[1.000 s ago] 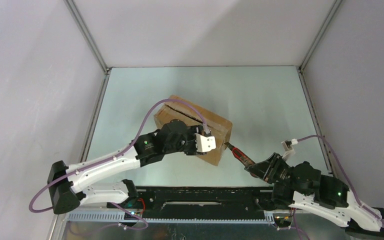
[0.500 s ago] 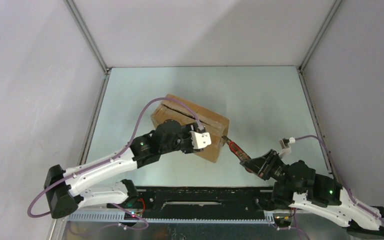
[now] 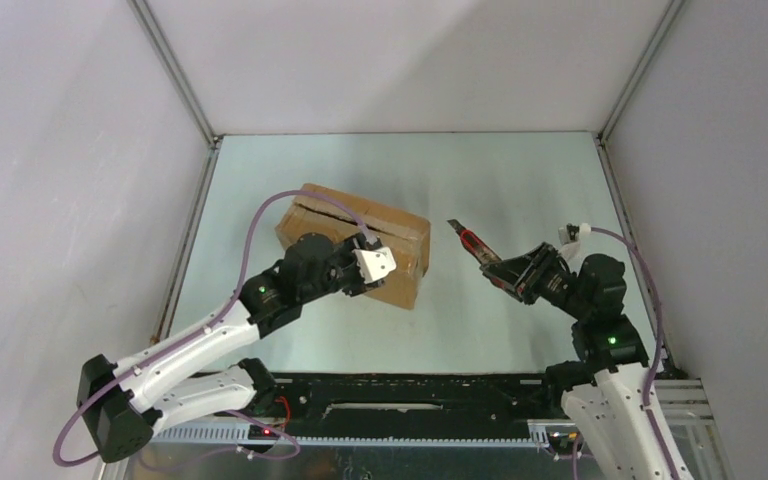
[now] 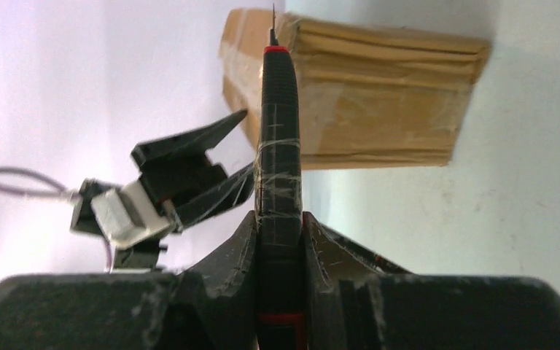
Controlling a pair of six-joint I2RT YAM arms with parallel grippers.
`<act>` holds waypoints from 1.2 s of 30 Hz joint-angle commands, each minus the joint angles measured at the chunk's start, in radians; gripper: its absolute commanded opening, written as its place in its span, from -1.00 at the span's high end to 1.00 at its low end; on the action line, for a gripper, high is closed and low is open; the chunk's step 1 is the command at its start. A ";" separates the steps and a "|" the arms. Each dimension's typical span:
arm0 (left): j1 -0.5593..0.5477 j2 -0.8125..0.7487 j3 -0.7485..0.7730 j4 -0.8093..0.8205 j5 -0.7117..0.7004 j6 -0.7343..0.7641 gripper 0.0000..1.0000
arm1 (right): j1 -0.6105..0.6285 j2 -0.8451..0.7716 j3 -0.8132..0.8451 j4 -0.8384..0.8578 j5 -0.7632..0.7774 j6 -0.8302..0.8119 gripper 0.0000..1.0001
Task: Unpack the express box
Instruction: Cut the express box at the center of the board.
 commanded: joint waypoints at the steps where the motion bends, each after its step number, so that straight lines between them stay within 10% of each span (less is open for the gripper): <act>1: 0.015 0.021 0.038 -0.065 0.059 -0.052 -0.19 | -0.109 0.003 -0.043 0.169 -0.442 -0.042 1.00; 10: 0.016 0.055 0.083 -0.092 0.099 -0.036 -0.19 | -0.110 -0.067 -0.123 -0.028 -0.514 -0.151 1.00; 25: 0.016 0.049 0.083 -0.095 0.115 -0.041 -0.17 | -0.099 -0.025 -0.255 0.462 -0.515 0.174 1.00; 36: 0.016 0.042 0.076 -0.088 0.120 -0.047 -0.17 | -0.118 -0.020 -0.240 0.347 -0.489 0.113 1.00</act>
